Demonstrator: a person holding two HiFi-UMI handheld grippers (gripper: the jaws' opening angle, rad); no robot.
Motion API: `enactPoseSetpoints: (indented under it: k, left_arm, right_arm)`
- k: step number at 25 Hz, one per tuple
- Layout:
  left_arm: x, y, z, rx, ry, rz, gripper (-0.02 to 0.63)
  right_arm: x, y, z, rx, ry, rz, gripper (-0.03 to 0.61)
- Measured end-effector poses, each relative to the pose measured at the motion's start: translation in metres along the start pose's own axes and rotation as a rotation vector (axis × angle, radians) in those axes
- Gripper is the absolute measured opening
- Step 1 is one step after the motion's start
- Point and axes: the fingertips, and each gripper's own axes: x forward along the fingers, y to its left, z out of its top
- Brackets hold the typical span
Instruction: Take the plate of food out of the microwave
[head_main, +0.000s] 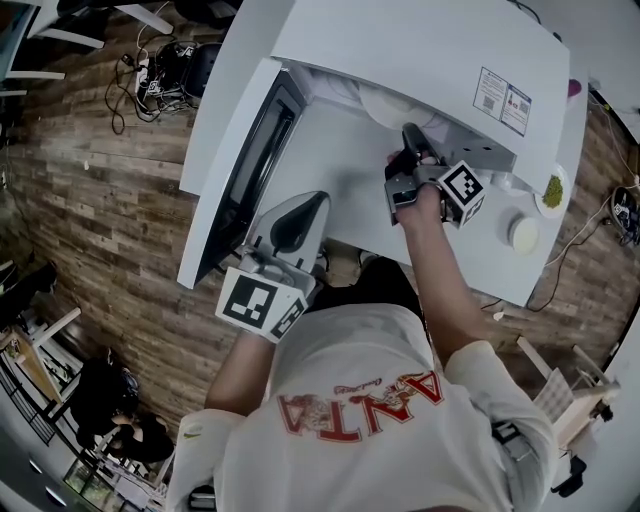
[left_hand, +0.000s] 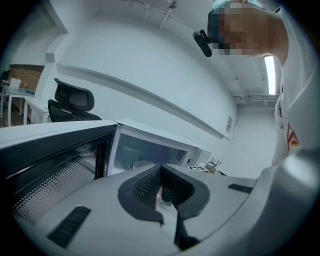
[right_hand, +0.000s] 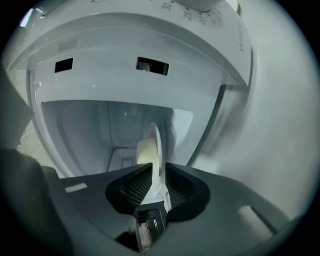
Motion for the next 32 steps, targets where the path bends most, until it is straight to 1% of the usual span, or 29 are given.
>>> enactPoseSetpoints:
  k: [1,7,9,11,16,23,32]
  left_arm:
    - [0.000,0.000,-0.001,0.000,0.002,0.002,0.009]
    - [-0.003,0.000,-0.004,0.001,0.018,0.009,0.009]
    - [-0.004,0.000,-0.006,0.001,0.023,0.012,0.009]
    - [-0.004,-0.001,-0.008,-0.002,0.027,0.013,0.009]
    - [-0.006,-0.004,-0.010,-0.006,0.030,0.004,0.009]
    - [-0.009,-0.004,-0.005,0.002,0.019,-0.008,0.009]
    - [-0.015,-0.017,0.007,0.029,0.001,-0.061,0.009]
  right_arm:
    - [0.002,0.000,0.000,0.000,0.000,0.003,0.057]
    - [0.010,-0.002,0.000,0.007,-0.023,0.006,0.055]
    - [0.012,-0.004,0.000,0.028,-0.027,0.011,0.024]
    - [0.012,-0.005,0.000,0.038,-0.034,0.024,0.020]
    - [0.006,0.003,0.000,0.018,-0.045,0.097,0.018]
    - [-0.009,0.018,-0.005,0.006,-0.030,0.169,0.017]
    - [-0.045,0.028,-0.019,-0.001,-0.013,0.172,0.017]
